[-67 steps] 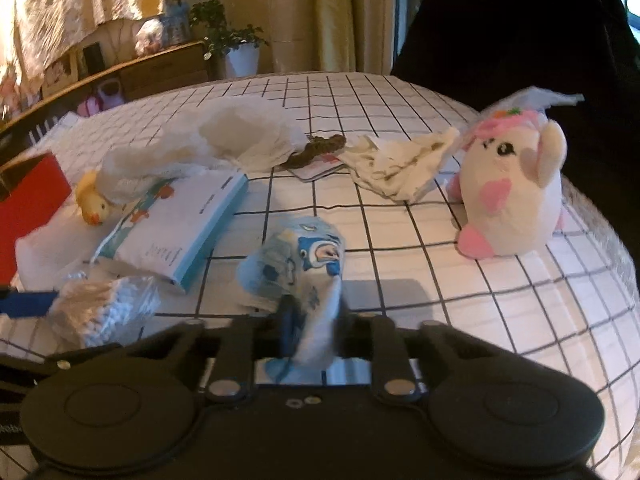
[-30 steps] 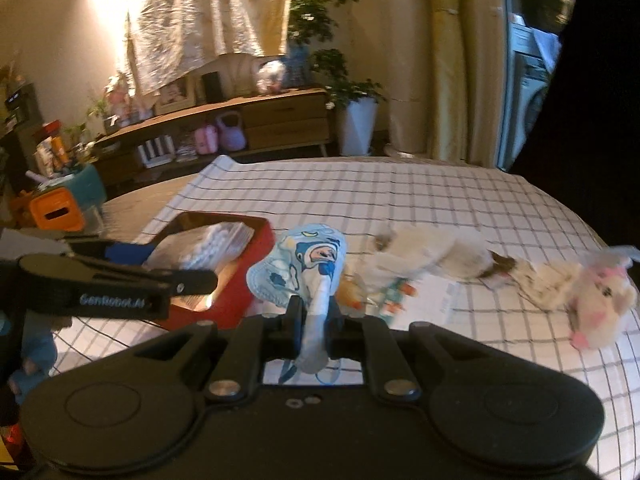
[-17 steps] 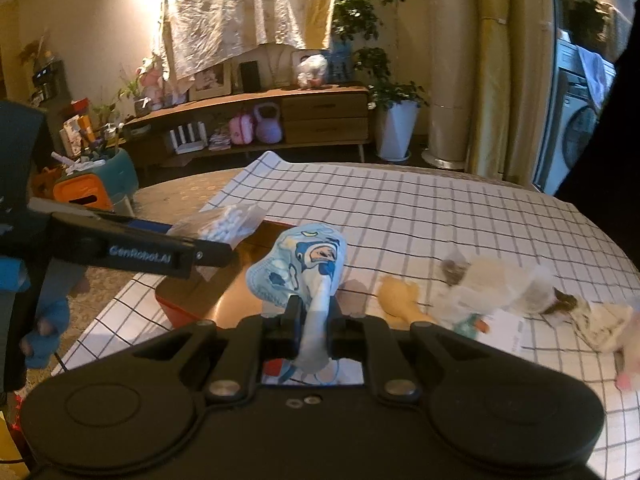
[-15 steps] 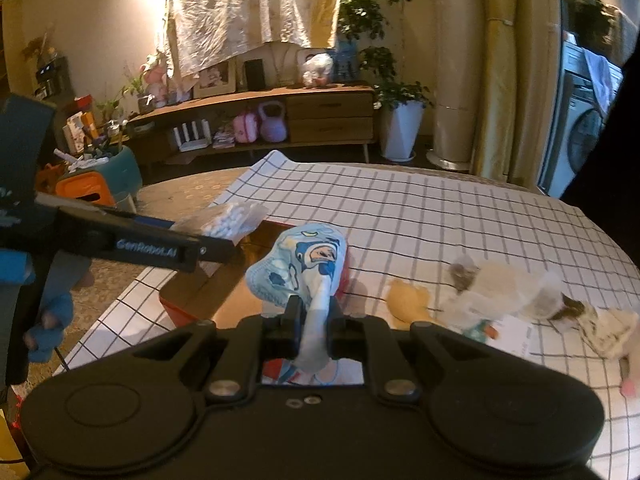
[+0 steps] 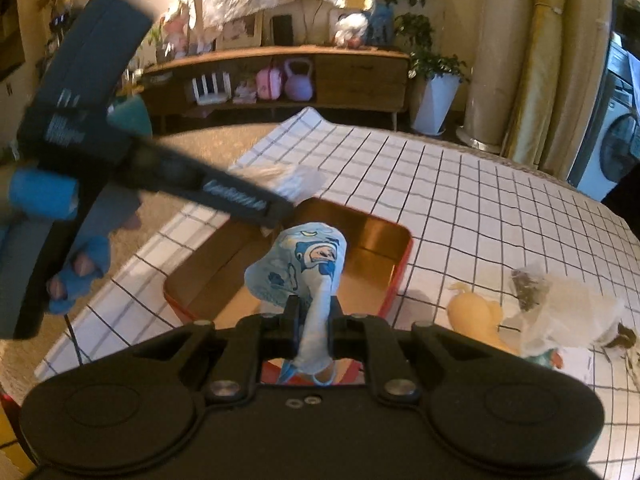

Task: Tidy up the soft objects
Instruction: 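Lower both held items into the tin box and open both grippers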

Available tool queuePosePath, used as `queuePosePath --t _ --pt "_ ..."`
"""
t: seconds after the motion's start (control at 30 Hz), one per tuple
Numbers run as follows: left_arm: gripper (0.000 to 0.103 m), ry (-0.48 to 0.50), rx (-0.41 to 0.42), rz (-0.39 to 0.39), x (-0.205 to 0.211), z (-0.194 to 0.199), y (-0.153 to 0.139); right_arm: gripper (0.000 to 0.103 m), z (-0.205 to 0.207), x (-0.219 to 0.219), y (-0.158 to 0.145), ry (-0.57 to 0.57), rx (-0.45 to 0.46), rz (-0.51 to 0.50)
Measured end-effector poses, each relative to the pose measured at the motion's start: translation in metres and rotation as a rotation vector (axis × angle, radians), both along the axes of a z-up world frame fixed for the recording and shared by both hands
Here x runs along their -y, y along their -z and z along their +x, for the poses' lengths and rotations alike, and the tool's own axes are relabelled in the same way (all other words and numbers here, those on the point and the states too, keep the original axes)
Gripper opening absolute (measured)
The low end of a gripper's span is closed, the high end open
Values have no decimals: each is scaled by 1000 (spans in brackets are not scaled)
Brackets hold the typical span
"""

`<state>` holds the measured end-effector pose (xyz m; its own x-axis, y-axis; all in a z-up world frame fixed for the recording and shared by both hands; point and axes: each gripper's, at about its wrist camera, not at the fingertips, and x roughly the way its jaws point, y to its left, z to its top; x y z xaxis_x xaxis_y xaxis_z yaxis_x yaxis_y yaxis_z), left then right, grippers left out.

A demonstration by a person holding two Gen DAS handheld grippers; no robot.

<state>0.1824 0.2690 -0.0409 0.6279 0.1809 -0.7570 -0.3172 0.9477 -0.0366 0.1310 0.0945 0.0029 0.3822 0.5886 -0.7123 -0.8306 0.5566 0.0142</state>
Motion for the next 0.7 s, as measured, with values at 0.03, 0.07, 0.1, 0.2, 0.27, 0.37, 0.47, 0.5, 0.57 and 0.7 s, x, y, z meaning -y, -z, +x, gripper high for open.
queuePosePath --t 0.03,0.07,0.1,0.2,0.27,0.37,0.47,0.5,0.57,0.7 --pt "72 8 -3 -7 -1 3 2 11 0 -5 4 -6 3 -11" --pt "72 17 -10 -15 -3 7 5 11 1 -9 8 -6 1 -20" --pt "72 24 -21 -17 -2 10 8 11 2 -12 12 -12 -7 -23" --pt "72 35 -47 -3 -1 19 16 11 4 -22 22 -37 -20 -42" --pt "72 36 -60 -3 -1 24 22 11 4 -28 28 -48 -21 -56" --pt "72 46 -88 -16 -2 33 31 11 6 -36 36 -64 -28 -63" --pt "72 60 -114 -6 2 40 40 11 6 -41 44 -74 -27 -81" --pt "72 64 -117 0 4 42 43 11 6 -43 46 -78 -30 -85" --pt "72 68 -126 2 5 44 48 12 5 -45 50 -85 -29 -93" --pt "73 54 -141 4 3 48 55 12 1 -49 56 -93 -16 -112"
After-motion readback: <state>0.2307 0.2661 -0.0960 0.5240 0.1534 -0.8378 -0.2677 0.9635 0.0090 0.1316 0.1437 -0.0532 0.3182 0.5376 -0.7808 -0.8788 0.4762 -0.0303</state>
